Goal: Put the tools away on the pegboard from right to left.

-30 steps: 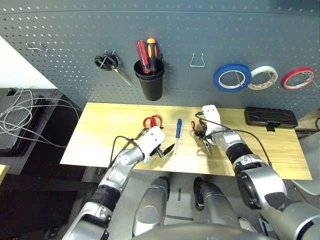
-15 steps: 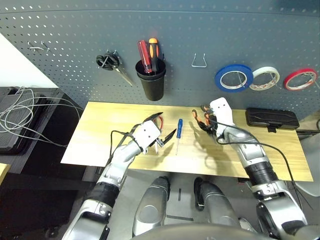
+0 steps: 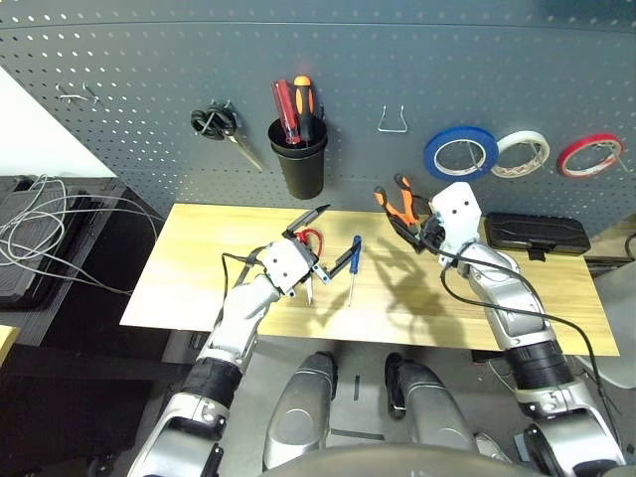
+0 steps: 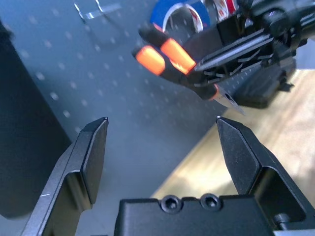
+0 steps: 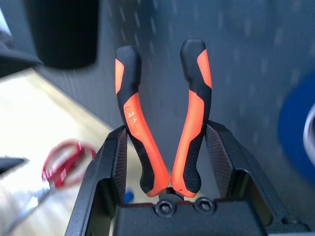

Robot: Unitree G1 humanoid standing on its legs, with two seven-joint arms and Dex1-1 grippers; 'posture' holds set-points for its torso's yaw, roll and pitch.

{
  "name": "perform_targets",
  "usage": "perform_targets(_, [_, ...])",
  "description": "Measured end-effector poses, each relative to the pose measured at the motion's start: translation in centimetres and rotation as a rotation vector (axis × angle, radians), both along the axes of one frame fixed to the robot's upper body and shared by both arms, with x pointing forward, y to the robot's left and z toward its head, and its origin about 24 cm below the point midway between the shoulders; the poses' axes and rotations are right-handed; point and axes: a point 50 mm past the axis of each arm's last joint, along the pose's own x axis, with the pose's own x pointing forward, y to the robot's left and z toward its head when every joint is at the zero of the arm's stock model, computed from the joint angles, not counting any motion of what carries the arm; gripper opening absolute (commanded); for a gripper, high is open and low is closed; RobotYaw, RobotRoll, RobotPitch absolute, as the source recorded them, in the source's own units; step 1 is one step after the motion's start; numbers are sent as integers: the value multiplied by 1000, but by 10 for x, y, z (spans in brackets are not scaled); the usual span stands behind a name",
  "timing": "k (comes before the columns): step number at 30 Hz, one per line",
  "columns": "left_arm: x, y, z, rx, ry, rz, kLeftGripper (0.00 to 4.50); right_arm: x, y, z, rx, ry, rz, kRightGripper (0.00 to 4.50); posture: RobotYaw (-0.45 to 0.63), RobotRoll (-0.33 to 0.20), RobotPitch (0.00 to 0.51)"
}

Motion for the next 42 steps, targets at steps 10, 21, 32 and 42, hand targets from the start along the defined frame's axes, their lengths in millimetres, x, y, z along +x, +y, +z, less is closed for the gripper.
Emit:
perform_targets(10, [5,2,14,-30,-84,27,4500,10,8,58,129,-228,-25,2648,155,0,186])
perform_targets(21, [10,0,24,-43,-125,32,4500,15,30,103,262,-344,7,2648,160,0,176])
perform_targets(32, [13,-2,31,-43,-158,31,4500,44,46,119,322,-460,-3,2648,180,0,170])
perform_targets(42, [13,-2,31,-46,-160,38,4500,54,52,124,340,-536,-11,2648,187,0,175])
